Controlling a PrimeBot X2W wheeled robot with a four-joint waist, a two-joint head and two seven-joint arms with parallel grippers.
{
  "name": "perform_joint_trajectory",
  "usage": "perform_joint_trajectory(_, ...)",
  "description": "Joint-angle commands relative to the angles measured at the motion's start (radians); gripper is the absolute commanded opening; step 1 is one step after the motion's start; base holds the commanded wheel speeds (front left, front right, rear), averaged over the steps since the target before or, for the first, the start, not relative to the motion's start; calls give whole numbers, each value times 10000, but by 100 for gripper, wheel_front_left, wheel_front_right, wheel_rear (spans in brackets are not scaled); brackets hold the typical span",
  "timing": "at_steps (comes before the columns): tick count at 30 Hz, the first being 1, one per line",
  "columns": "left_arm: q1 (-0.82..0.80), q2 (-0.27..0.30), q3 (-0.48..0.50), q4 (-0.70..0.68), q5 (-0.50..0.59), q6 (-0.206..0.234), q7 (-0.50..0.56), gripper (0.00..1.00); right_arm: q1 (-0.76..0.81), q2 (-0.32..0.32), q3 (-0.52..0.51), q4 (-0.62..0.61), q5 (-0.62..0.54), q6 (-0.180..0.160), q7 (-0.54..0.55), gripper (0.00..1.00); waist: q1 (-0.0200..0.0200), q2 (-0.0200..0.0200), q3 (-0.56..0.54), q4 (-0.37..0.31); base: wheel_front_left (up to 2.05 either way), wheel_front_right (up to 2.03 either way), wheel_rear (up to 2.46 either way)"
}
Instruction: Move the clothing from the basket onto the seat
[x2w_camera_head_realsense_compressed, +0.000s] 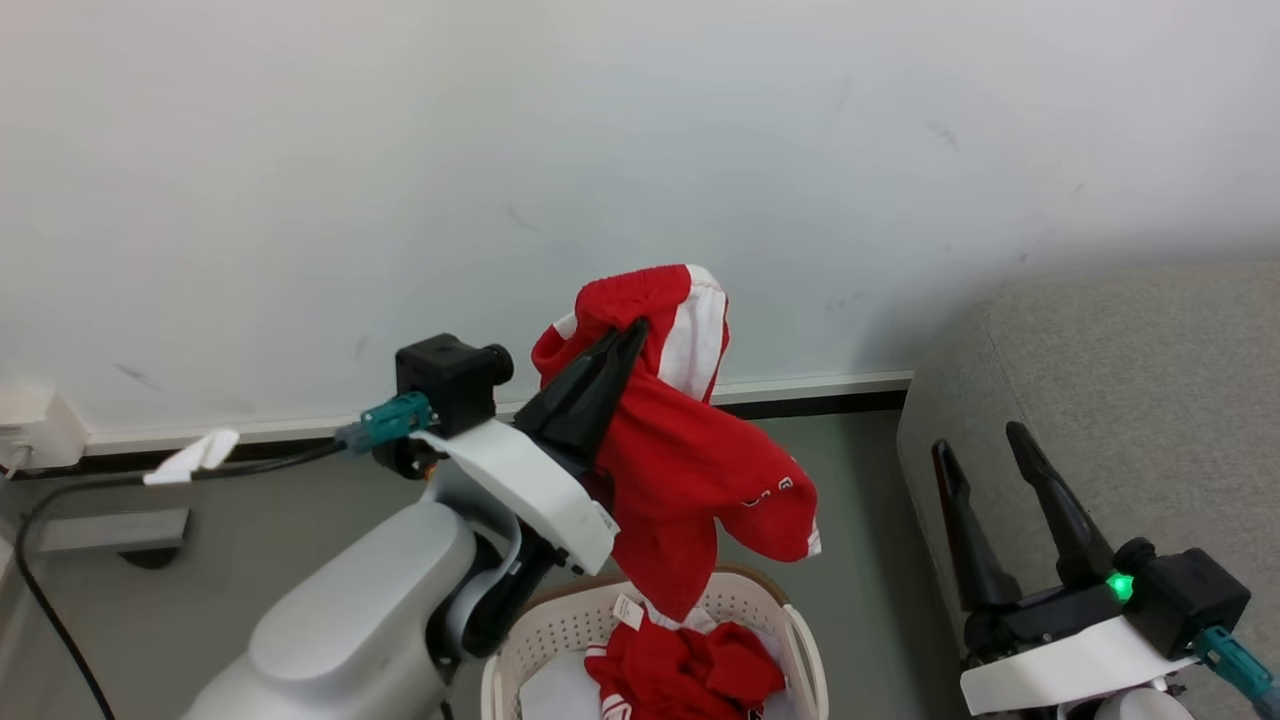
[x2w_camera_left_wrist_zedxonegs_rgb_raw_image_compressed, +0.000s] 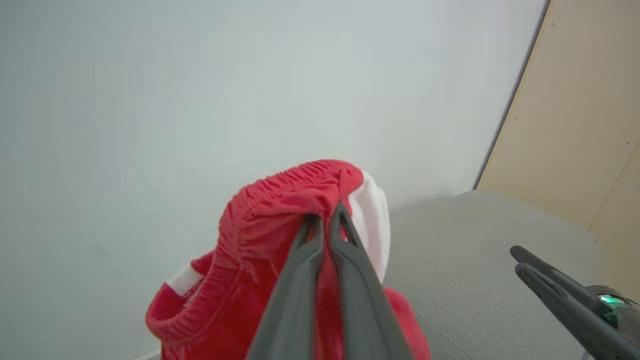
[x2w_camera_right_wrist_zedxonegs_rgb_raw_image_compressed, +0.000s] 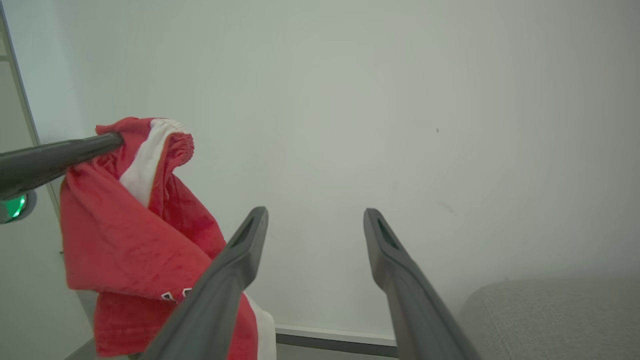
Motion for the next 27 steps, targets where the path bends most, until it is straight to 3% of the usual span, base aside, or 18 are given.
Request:
perform_joint_trajectory(1, -70, 170, 48, -328, 131, 164, 102, 0, 156, -105, 146, -12, 34, -25, 7, 100, 1, 0, -29, -19, 0, 0, 0)
perform_joint_trajectory(5, 3, 296, 41, -679, 136, 308, 253, 0, 74, -191, 561, -63, 109, -25, 9, 100, 1, 0, -51, -36, 0, 0, 0)
perform_joint_trajectory(8, 90, 338, -2, -902, 139, 393, 336, 0, -150, -661, 1937, -64, 502, -25, 9, 100, 1, 0, -61, -14, 0, 0, 0)
perform_joint_trajectory(16, 104, 201, -118, -1190, 54, 436, 441, 0, -1416, -1659, 4075, 1180, 680, -26, 9, 100, 1, 0, 1, 192, 0, 0, 0)
perform_joint_trajectory(27, 113, -411, -612, -1363, -134, 54, 634, 0, -3170, -1347, 5775, 3644, 1368, -26, 7, 100, 1, 0, -4, 1239, 0, 0, 0)
